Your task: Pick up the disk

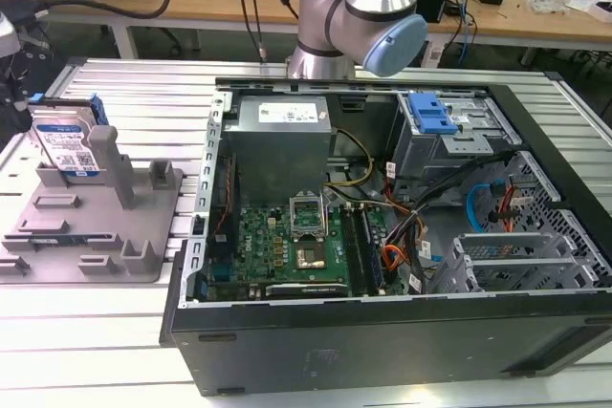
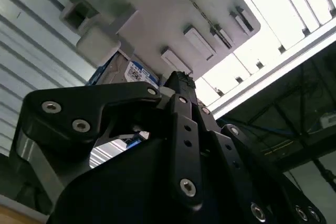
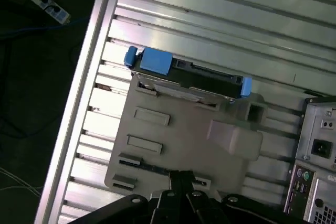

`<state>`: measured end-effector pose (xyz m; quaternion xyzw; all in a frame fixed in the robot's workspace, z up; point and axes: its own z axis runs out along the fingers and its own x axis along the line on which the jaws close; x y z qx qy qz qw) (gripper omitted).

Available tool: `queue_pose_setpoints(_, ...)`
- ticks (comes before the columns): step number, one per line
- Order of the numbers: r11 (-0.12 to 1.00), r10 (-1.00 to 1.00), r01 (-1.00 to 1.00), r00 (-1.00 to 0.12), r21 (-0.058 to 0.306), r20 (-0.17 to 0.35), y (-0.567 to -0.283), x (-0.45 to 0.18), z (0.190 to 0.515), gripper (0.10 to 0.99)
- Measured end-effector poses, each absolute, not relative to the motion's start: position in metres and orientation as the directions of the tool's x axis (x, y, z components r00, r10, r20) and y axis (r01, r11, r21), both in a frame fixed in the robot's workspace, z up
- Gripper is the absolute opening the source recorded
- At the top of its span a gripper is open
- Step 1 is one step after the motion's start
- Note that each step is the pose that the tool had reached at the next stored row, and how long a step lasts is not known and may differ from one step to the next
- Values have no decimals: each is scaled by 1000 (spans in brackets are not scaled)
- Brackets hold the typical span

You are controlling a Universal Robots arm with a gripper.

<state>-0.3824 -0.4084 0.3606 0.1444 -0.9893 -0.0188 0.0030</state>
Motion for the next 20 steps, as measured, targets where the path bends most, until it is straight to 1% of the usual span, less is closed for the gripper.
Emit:
queue_pose_setpoints(2,928,-371,-371,-929,38,1,-408,-382,360,114)
queue_pose_setpoints(4,909,-415,-414,-910,38,0,-408,-382,360,235)
queue_pose_setpoints(5,901,-433,-432,-902,38,1,-408,-382,360,235)
queue_pose_setpoints(9,855,-517,-517,-856,38,0,-408,-382,360,475)
queue_pose_setpoints(10,845,-533,-533,-846,38,0,-408,-382,360,475)
queue_pose_setpoints(11,825,-565,-564,-825,38,1,-408,-382,360,541)
queue_pose_setpoints(20,670,-742,-742,-670,38,0,-408,-382,360,541)
